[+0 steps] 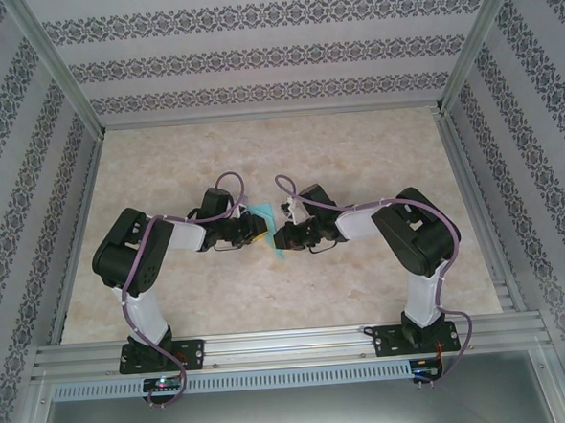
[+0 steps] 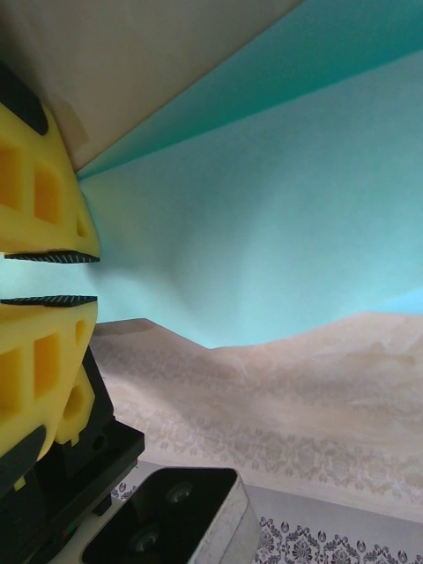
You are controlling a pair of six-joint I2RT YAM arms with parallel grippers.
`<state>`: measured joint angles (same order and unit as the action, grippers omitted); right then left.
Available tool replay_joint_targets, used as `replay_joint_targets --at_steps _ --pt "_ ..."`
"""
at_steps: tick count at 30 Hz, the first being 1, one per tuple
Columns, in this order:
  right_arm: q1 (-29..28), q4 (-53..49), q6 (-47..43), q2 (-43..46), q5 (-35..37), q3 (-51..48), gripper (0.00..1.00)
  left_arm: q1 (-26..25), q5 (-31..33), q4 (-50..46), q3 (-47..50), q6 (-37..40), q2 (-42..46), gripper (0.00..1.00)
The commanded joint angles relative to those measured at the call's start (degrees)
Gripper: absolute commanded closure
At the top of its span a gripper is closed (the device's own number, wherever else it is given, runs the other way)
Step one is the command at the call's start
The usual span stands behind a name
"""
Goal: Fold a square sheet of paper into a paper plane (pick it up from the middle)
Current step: Fold the wing for the fifth time at the center of the table.
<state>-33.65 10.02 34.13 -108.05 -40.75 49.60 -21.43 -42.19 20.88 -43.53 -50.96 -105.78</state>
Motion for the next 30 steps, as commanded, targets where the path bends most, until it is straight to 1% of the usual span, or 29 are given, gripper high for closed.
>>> replay_joint_targets --at_steps 1,4,9,11,15,20,25,30 --pt "-0.72 -3.64 -1.81 1.27 1.03 -0.73 0.88 -0.63 2.82 -3.48 -0.58 1.13 -1.45 0.78" --pt "-0.93 -4.11 -2.04 0.36 1.22 -0.71 0.92 -0.64 2.97 -3.73 -0.59 1.17 -1.52 0.78" --pt "-1.22 -5.57 -2.45 -1.8 1.9 0.53 0.94 -0.63 3.08 -4.26 -0.64 1.13 -1.59 0.78" --pt "-1.28 -6.06 -2.36 -1.45 2.16 0.93 0.92 -0.64 3.21 -4.48 -0.59 1.13 -1.64 0.79" --pt "-1.26 -7.82 -2.52 2.43 2.73 0.59 0.87 -0.66 3.29 -4.72 -0.61 1.12 -1.8 0.79" --pt "-1.24 -10.59 -3.37 5.92 3.32 -0.19 0.85 -0.65 3.44 -5.06 -0.59 1.21 -1.8 0.79" --pt "-2.07 -11.28 -3.87 3.7 3.48 -0.06 0.91 -0.67 3.44 -4.98 -0.7 1.13 -2.05 0.79" --pt "-2.49 -11.29 -3.68 1.4 4.19 0.23 0.92 -0.64 3.35 -5.14 -0.59 1.12 -1.99 0.79"
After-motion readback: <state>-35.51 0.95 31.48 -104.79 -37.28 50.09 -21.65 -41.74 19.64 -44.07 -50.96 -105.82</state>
